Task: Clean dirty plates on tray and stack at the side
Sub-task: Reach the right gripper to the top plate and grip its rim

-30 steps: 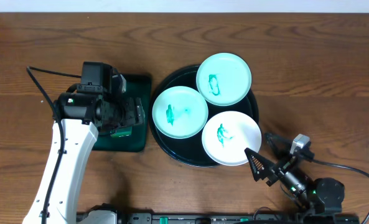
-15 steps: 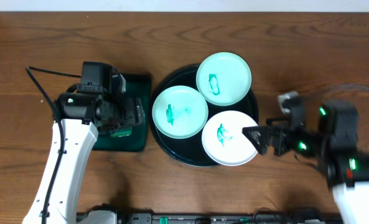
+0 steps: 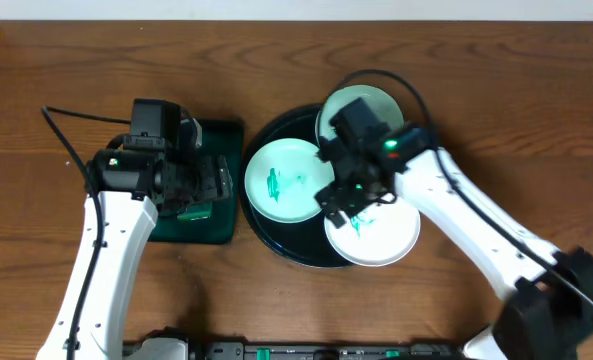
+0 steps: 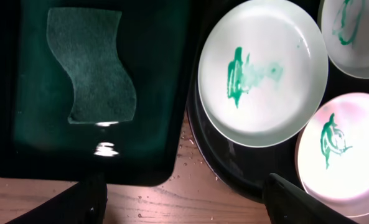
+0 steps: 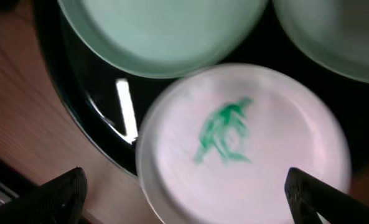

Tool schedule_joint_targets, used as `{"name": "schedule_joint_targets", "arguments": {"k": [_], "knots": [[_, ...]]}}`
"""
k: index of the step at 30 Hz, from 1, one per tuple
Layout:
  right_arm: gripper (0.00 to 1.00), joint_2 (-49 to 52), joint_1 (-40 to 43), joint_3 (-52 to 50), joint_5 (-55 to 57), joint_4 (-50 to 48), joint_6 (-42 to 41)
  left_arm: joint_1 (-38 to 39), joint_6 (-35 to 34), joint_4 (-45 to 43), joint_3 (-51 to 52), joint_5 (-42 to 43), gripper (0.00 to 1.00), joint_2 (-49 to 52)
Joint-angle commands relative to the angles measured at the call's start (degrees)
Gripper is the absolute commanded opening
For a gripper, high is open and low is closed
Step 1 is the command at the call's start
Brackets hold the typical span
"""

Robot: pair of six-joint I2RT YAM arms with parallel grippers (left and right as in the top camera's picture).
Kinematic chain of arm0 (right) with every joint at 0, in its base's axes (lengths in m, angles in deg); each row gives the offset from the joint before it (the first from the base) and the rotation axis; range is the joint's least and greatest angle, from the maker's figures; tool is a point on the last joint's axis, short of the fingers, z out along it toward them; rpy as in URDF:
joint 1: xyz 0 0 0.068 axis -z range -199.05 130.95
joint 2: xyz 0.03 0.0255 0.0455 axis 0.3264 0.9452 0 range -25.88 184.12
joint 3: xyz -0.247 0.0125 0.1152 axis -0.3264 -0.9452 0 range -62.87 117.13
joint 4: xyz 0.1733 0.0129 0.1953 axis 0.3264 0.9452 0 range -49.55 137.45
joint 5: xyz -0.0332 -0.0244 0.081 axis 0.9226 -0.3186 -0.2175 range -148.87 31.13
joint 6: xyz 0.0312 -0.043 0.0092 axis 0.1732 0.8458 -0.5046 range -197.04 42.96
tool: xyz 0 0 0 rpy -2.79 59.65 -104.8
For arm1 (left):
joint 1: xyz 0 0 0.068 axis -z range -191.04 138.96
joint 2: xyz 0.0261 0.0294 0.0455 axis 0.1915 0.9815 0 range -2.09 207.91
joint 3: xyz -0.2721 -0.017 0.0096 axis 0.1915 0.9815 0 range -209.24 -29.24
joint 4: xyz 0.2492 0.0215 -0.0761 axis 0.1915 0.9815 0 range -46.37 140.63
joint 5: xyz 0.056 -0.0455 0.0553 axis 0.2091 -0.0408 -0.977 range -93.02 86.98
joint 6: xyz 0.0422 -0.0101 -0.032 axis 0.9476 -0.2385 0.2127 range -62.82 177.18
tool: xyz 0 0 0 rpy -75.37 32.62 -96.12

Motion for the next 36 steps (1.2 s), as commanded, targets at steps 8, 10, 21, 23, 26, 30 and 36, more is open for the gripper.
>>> {"name": "schedule_joint_targets", "arguments": {"k": [8,10,21,23,26,30,36], "knots": [[0.99,8.76,-0.39,0.85,-7.65,-10.67,-23.39,0.26,0.35,-0.02,-0.87,-0.24,0.8,-0.13],[0.99,8.7,1.07,0.85,-5.6,-12.28,-27.78,0.26,0.35,-0.02,-0.87,-0.24,0.8,-0.13],[0.87,9.11,4.02,0.55,-2.21,-17.27,-23.45,0.26,0.37,-0.04,-0.87,-0.24,0.8,-0.13],[0.88,9.7,4.02,0.52,-0.72,-17.42,-23.5,0.26,0.37,-0.04,-0.87,-0.26,0.8,-0.13],[0.86,11.43,4.02,0.5,0.76,-17.99,-23.67,0.26,0.37,-0.02,-0.87,-0.26,0.8,-0.13],[0.76,14.67,4.07,0.5,0.66,-19.91,-23.69,0.26,0.37,-0.04,-0.87,-0.26,0.8,-0.13],[0.68,18.12,4.09,0.5,0.55,-22.75,-26.69,0.26,0.37,-0.04,-0.87,-0.26,0.81,-0.13]]}}
